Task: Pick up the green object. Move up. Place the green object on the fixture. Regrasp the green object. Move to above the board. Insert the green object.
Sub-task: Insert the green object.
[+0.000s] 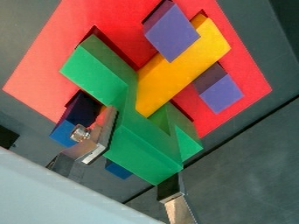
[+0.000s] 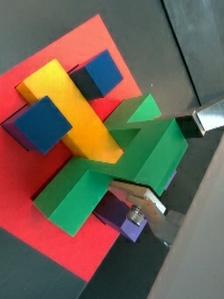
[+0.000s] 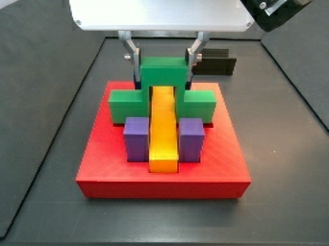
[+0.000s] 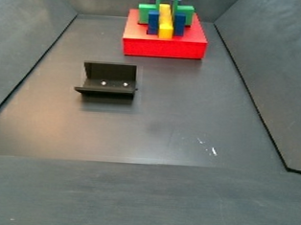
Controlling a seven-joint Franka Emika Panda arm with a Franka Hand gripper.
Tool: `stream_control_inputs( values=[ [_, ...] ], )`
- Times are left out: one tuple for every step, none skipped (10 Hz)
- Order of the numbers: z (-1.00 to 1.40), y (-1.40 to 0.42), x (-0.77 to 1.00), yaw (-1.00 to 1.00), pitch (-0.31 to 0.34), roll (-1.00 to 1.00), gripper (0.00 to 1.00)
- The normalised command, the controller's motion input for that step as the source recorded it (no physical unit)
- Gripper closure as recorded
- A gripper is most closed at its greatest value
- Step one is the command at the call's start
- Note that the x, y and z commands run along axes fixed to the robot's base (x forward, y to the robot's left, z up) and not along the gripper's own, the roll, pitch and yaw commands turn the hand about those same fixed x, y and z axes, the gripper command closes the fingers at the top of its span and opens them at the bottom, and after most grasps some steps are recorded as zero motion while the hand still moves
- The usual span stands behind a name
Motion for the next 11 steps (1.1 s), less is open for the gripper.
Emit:
stream_control_inputs(
  values=[
    [-0.06,-0.09,0.15,-0.23,0.009,0.0,1.0],
    [-0.02,0.0,0.0,0.0,0.0,0.0,1.0],
    [-0.07,0.0,0.0,0.0,0.0,0.0,1.0],
    [-0.07,0.01,0.0,0.0,0.0,0.0,1.0],
    [-0.08,0.14,0.0,-0.04,0.0,0.0,1.0],
    [-0.04,0.0,0.0,0.0,0.0,0.0,1.0],
    [-0.11,-0.07,0.0,0.0,0.0,0.0,1.0],
    [-0.07,-0.17,0.01,0.0,0.0,0.0,1.0],
    [-0.11,-0.14,0.05,0.0,0.0,0.01,1.0],
    [-0.23,-0.01,0.07,0.0,0.0,0.04,1.0],
    [-0.2,0.0,0.12,0.0,0.0,0.04,1.0]
  ],
)
